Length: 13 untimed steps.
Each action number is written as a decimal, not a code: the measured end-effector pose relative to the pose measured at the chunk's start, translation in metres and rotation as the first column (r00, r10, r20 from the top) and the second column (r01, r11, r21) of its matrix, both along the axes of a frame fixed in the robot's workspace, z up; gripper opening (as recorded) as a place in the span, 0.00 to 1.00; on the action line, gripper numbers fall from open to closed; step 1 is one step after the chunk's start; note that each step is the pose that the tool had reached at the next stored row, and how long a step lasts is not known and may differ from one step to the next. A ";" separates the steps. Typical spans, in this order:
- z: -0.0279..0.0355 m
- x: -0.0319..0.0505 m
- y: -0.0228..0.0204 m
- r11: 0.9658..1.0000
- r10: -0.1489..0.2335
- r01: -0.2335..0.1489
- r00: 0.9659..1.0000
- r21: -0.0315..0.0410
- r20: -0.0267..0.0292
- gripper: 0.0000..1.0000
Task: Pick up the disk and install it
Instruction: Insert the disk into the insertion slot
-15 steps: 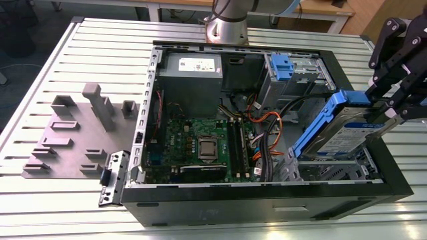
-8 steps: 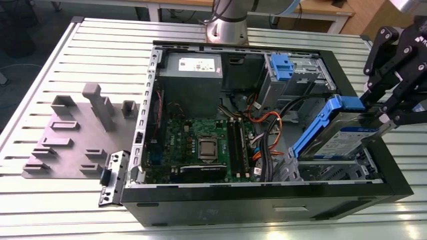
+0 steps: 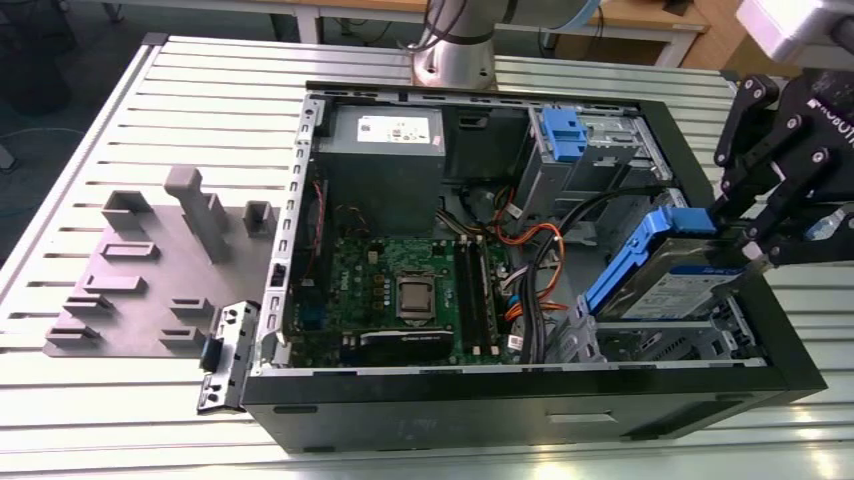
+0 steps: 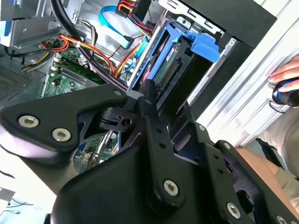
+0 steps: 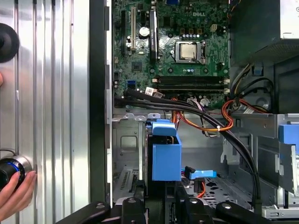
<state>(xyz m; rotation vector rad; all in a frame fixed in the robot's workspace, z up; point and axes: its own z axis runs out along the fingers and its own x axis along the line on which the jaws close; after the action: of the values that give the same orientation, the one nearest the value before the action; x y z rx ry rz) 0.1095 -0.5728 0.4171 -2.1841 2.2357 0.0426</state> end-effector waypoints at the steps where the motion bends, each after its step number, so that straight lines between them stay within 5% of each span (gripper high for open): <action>1: -0.0018 0.0000 0.0000 1.000 0.000 0.000 1.000 0.000 0.000 0.35; 13: -0.0237 0.0000 0.0000 1.000 0.000 0.000 1.000 -0.001 0.000 0.35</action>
<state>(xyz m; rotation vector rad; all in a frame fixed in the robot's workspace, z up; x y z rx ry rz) 0.1095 -0.5728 0.3935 -2.1847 2.2364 0.0411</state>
